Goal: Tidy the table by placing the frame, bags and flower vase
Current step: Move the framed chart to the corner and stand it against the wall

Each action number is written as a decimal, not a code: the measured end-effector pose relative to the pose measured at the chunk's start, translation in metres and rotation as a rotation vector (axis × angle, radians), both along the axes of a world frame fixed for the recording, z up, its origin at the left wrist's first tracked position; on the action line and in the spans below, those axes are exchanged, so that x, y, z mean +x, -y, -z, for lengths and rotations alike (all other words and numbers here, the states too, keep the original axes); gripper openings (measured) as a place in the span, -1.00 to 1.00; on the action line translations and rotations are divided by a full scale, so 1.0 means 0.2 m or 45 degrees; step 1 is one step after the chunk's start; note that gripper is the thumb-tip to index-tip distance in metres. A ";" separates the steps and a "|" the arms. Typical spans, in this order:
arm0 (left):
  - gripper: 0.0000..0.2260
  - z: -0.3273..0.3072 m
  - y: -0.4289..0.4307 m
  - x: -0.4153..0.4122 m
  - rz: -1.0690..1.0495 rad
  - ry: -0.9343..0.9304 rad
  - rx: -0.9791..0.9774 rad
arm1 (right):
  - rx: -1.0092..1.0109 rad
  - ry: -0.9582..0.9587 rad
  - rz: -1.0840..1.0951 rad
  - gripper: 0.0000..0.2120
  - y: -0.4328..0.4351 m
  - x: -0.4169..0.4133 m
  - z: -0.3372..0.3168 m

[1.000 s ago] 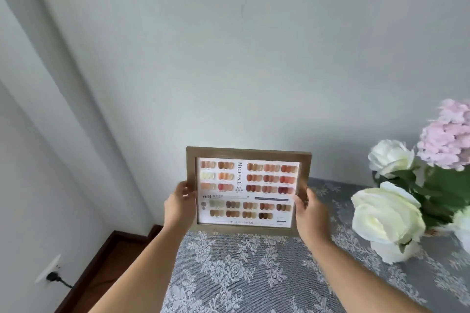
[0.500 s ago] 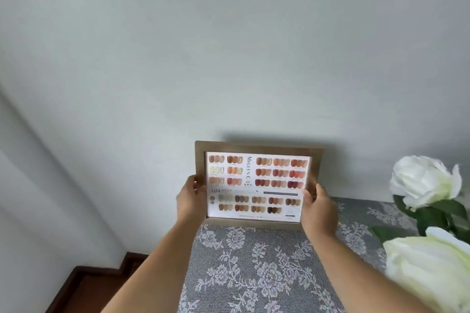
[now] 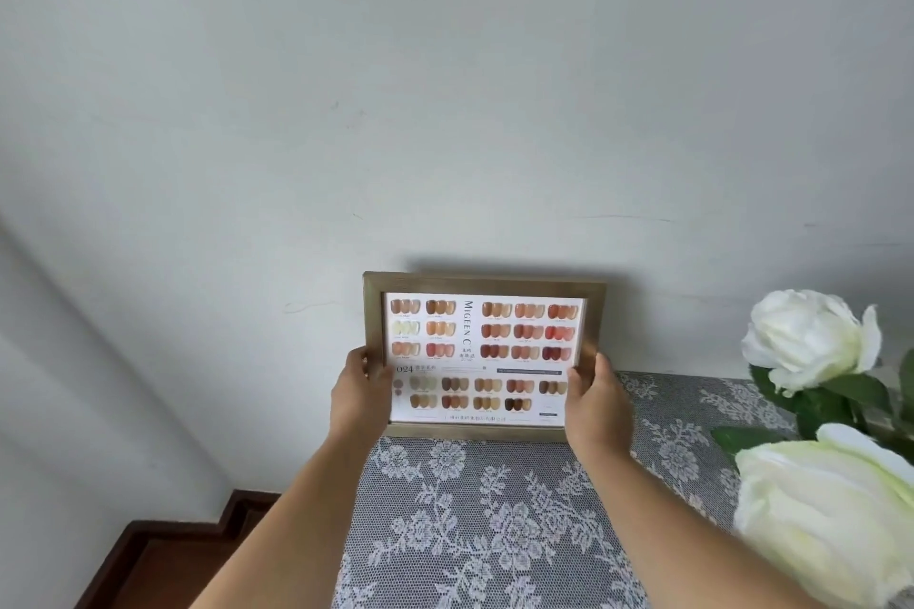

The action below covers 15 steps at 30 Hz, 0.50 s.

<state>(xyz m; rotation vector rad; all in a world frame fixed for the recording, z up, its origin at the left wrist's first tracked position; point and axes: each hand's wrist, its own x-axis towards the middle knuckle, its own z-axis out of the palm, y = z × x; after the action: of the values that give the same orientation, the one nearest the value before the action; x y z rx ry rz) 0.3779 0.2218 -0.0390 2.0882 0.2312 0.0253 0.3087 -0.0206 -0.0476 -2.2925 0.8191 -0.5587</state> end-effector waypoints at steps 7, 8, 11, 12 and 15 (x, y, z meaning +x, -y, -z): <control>-0.54 -0.10 -0.01 -0.09 0.062 0.015 0.141 | 0.074 -0.018 -0.111 -0.34 -0.04 -0.08 -0.05; -0.53 -0.12 -0.01 -0.13 0.072 0.033 0.178 | 0.074 -0.033 -0.148 -0.31 -0.04 -0.11 -0.06; -0.48 -0.20 0.03 -0.27 0.037 0.100 0.296 | 0.119 -0.120 -0.257 -0.26 -0.07 -0.22 -0.11; -0.47 -0.22 0.04 -0.34 0.014 0.122 0.310 | 0.124 -0.139 -0.301 -0.27 -0.08 -0.28 -0.12; -0.51 -0.25 0.09 -0.56 0.056 0.143 0.338 | 0.187 -0.165 -0.455 -0.30 -0.09 -0.47 -0.16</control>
<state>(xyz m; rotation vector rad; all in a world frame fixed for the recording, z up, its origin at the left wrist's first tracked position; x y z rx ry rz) 0.2662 0.2037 0.0114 2.3469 0.1180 0.1533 0.2143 -0.0034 -0.0166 -2.2821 0.4724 -0.1853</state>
